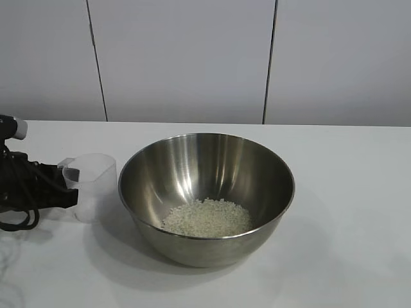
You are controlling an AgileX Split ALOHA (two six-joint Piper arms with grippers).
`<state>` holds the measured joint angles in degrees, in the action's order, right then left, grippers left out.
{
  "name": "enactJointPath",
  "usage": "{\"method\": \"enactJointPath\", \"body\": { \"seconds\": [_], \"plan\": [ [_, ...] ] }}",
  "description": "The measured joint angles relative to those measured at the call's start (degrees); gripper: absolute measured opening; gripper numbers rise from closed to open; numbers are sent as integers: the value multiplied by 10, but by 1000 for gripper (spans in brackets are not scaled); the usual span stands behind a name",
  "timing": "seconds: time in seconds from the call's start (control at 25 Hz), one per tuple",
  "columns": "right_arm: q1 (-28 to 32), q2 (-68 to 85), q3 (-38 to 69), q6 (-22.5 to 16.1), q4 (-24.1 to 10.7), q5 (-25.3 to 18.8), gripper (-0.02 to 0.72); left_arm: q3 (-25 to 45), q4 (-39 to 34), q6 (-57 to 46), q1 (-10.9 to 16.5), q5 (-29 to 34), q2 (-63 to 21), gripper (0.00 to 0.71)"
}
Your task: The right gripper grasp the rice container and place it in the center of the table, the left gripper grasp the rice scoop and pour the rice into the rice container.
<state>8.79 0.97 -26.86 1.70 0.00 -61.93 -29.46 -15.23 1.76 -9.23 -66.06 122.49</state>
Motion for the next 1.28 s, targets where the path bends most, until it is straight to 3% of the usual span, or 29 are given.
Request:
{"method": "enactJointPath", "body": {
  "seconds": [0.24,0.68,1.04,1.28],
  "plan": [
    [0,0,0,0,0,0,621,27,0,47,0,1,0,493],
    [0,0,0,0,0,0,621,62,22,50,0,5,-69,507],
    [0,0,0,0,0,0,621,65,28,48,0,172,-201,510],
    [0,0,0,0,0,0,621,-2,-49,-45,0,377,-307,510]
  ]
}}
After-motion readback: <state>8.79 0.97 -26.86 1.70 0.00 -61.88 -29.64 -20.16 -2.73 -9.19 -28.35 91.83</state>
